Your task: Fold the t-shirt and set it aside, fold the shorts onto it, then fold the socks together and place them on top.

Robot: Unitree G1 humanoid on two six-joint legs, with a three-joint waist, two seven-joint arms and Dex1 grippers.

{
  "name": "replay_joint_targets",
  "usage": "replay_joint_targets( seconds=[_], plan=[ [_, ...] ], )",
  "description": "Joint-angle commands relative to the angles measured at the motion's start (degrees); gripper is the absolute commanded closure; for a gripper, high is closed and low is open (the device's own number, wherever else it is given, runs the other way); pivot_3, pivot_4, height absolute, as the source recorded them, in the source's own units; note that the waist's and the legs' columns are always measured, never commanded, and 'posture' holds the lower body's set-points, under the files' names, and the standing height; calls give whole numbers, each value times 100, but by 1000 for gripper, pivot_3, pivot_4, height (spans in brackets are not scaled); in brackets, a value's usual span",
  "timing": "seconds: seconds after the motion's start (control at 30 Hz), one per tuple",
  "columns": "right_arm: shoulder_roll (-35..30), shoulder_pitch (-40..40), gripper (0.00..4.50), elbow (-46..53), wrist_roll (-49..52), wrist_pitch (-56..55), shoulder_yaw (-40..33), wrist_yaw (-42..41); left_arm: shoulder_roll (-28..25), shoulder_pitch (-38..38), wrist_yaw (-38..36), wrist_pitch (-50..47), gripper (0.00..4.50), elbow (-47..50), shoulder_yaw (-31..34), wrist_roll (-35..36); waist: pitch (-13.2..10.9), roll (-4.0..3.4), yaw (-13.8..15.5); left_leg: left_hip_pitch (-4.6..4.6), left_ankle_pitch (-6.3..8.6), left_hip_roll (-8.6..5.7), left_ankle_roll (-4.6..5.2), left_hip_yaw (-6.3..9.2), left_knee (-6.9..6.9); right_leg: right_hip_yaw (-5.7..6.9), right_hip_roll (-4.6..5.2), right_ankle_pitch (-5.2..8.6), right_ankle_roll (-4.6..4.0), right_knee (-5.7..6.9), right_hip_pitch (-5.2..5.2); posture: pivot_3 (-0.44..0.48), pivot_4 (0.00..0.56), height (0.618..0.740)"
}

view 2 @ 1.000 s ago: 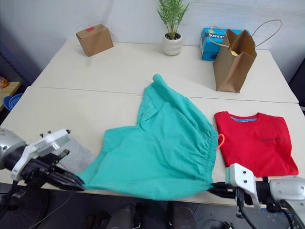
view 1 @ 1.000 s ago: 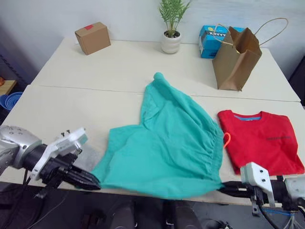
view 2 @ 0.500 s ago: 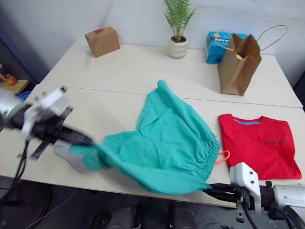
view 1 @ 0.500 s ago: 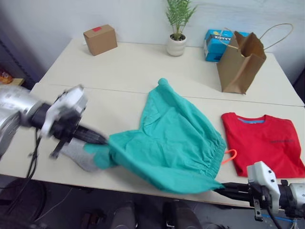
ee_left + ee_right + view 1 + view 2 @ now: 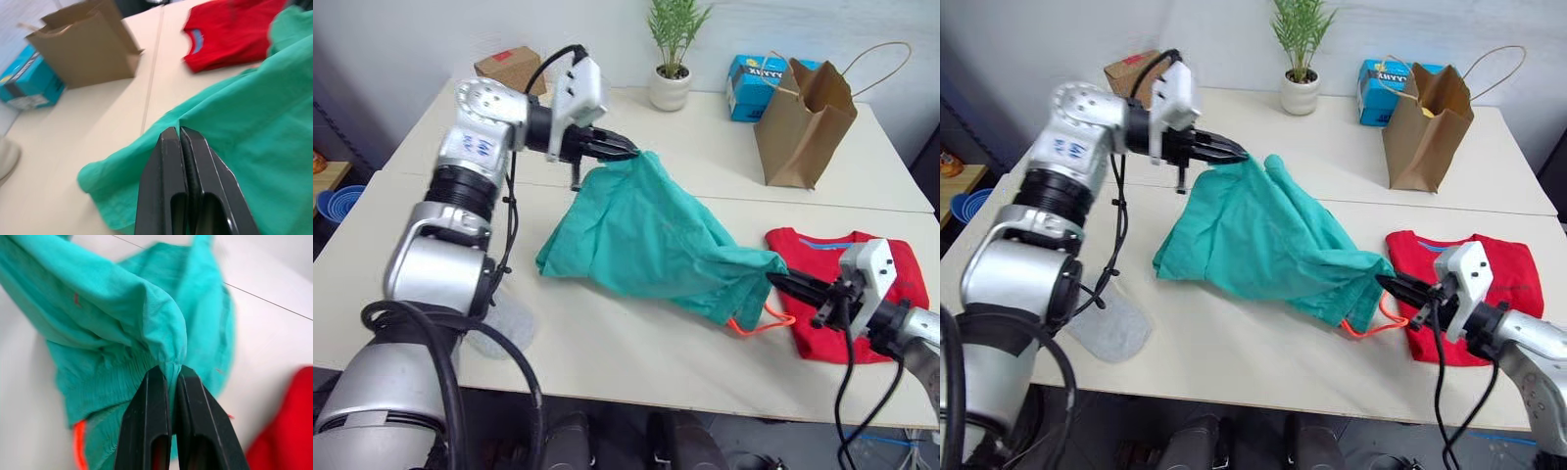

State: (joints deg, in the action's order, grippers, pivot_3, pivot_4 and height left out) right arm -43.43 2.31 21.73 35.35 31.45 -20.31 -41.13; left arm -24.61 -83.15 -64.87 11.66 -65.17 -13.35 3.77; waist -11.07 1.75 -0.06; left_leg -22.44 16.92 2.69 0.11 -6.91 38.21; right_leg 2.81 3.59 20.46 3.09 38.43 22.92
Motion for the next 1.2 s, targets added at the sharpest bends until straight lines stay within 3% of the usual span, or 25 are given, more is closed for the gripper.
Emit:
replay_joint_targets(
  seconds=[0.03,0.37,0.57,0.6,0.7,0.93,0.97,1.07,1.1,1.2],
  plan=[
    [65,-92,4500,16,-213,117,44,371,207,-236,1276,477,4460,-642,40,-557,0,0,-4,1,0,0,0,0,0,1,0,0,0,1,0,0,150,740],
    [447,83,4500,82,-736,33,387,780,796,-315,3132,793,4460,-1166,348,-1234,-1,1,5,1,-3,-2,-1,-1,5,2,3,0,0,10,3,0,150,740],
    [814,152,4500,229,-954,10,364,1232,1147,-209,3351,614,4460,-1240,656,-1255,-1,1,3,1,-5,-2,-5,-3,4,3,1,0,0,13,3,0,150,740],
    [885,158,4500,263,-918,55,320,1297,1179,-174,3352,624,4285,-1241,686,-1274,-1,1,1,2,-6,-1,-7,-3,5,3,-1,0,0,13,3,0,150,740],
    [1007,189,3740,399,-949,23,216,1450,1187,-84,3707,638,3661,-1247,686,-1441,0,1,-12,4,-7,-1,-9,-7,4,1,-2,0,0,16,3,0,150,740],
    [778,196,1380,498,-1439,-954,-123,1332,684,-34,4347,907,1544,-1184,785,-1650,0,1,-19,8,-9,0,-12,-11,2,-2,-4,0,0,21,4,0,150,740],
    [732,138,1040,440,-1461,-1229,-274,1244,599,-12,4154,1045,1239,-1147,883,-1554,0,1,-16,8,-9,-1,-12,-13,2,-3,-4,0,0,22,6,0,150,740],
    [458,151,48,797,-896,-1479,-431,418,297,348,2320,1916,358,-831,1131,-1059,0,0,-4,11,-9,0,-13,-17,0,3,-6,0,0,22,5,0,150,740],
    [370,210,0,924,-838,-1492,-367,227,217,479,1727,2099,78,-747,1122,-986,1,-2,-5,13,-10,-1,-14,-21,0,9,-8,0,0,22,5,0,150,740],
    [105,412,0,1415,-752,-1382,93,-198,-111,1027,390,2650,33,-338,1007,-805,2,-3,-15,20,-12,3,-18,-26,-2,17,-15,1,-2,23,2,0,150,740]
  ],
)
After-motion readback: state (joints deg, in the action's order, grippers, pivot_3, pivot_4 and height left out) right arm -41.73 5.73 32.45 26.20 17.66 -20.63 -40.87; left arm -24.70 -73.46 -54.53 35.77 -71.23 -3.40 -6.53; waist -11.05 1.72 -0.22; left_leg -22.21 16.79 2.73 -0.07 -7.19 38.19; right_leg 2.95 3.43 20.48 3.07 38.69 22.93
